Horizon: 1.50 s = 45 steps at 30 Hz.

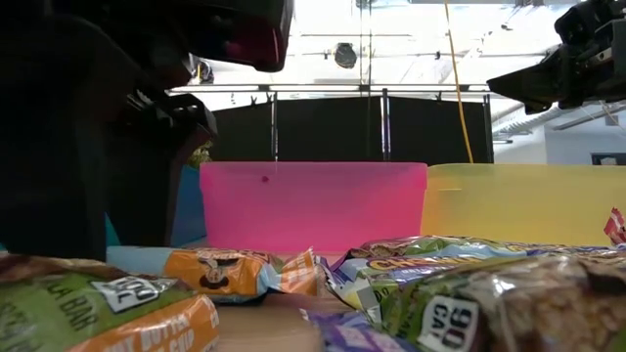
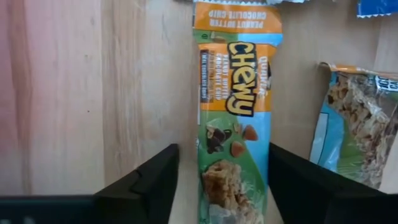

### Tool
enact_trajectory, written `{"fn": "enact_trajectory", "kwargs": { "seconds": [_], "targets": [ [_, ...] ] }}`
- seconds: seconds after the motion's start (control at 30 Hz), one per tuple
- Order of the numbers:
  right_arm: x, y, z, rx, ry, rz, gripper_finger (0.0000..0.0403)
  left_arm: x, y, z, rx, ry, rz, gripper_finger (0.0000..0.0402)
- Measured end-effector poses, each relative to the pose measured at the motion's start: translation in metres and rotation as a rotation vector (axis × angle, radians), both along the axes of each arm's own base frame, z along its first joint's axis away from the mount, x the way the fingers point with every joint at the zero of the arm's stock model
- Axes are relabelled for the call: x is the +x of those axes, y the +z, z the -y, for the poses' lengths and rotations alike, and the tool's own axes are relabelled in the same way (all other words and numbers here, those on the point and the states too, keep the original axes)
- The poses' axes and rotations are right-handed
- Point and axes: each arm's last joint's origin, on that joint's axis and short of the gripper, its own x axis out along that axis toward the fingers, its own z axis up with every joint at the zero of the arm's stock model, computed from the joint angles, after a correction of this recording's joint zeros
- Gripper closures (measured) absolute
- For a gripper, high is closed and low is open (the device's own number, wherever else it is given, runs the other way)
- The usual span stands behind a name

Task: Pick and place Granola Bars by type
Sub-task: Put the yellow granola bar into the blue bin

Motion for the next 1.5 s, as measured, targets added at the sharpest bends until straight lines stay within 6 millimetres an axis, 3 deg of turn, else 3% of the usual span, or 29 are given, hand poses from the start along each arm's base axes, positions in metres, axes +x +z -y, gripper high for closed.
{"fn": "enact_trajectory", "kwargs": {
  "seconds": [0.17, 0.33, 0.47, 0.7, 0.87, 1.1, 1.2, 1.33, 1.5],
  "targets": [
    [0.000, 0.000, 0.000, -0.020, 0.000, -0.004, 0.0403, 0.001, 0.003, -0.001, -0.009, -0.018, 0.002, 0.0243],
    [0.000, 0.001, 0.000, -0.017, 0.000, 0.003, 0.0403, 0.000, 0.017, -0.003, -0.019, -0.029, 0.032, 0.0318],
    [0.000, 0.001, 0.000, -0.016, 0.000, 0.003, 0.0403, -0.002, 0.033, -0.004, -0.027, -0.028, 0.069, 0.0356],
    [0.000, 0.001, 0.000, -0.016, 0.000, 0.004, 0.0403, -0.009, 0.073, -0.007, -0.056, -0.049, 0.170, 0.0351],
    [0.000, 0.001, 0.000, -0.016, 0.000, 0.003, 0.0403, -0.026, 0.116, -0.014, -0.011, -0.067, 0.262, 0.0353],
    [0.000, 0.001, 0.000, -0.015, 0.001, 0.003, 0.0403, -0.072, 0.173, -0.056, 0.154, 0.097, 0.233, 0.0359],
    [0.000, 0.001, 0.000, -0.015, 0.003, 0.003, 0.0403, -0.091, 0.187, -0.072, 0.250, 0.172, 0.204, 0.0353],
    [0.000, 0.001, 0.000, -0.015, 0.003, 0.003, 0.0403, -0.105, 0.188, -0.084, 0.348, 0.197, 0.149, 0.0362],
    [0.000, 0.000, 0.000, -0.016, 0.004, 0.002, 0.0403, -0.109, 0.150, -0.092, 0.406, 0.174, 0.058, 0.0374]
  ]
}}
